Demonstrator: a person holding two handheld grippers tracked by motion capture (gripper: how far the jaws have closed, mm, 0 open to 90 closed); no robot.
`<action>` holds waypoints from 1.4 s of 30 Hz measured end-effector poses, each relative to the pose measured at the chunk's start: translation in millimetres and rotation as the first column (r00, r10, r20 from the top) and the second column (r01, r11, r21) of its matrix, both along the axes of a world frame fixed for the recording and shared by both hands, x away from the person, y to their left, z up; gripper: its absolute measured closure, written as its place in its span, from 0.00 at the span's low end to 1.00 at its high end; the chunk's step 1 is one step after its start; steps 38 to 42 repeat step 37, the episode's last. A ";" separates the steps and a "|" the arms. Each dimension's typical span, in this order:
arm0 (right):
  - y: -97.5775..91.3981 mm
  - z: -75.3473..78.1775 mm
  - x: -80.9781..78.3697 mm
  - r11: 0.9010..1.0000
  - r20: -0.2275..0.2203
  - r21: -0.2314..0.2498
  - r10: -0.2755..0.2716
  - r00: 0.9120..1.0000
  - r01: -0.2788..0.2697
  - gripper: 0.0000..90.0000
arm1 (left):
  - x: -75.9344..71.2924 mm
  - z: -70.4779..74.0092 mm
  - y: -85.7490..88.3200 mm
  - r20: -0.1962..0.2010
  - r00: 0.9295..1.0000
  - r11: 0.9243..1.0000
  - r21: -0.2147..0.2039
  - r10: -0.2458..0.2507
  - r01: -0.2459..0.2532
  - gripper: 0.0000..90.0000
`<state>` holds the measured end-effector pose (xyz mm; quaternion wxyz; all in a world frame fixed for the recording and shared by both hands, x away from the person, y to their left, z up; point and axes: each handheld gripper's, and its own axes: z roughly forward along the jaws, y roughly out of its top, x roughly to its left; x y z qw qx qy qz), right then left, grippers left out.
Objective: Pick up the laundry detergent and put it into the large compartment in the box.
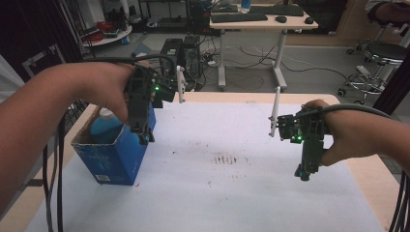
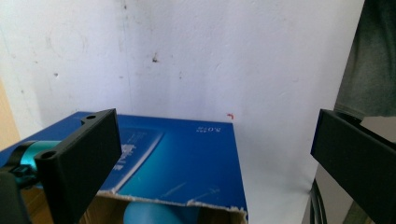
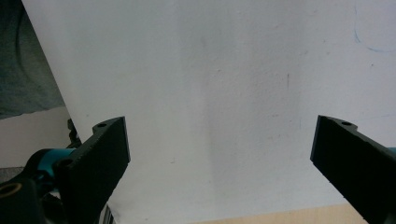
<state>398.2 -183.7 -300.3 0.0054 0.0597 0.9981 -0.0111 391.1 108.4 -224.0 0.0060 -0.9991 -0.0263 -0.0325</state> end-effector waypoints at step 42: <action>-0.5 14.1 2.5 1.000 0.011 0.004 0.015 1.000 -0.015 0.04 | 3.4 -8.8 -29.8 -0.016 1.000 0.999 -0.031 -0.025 0.024 0.02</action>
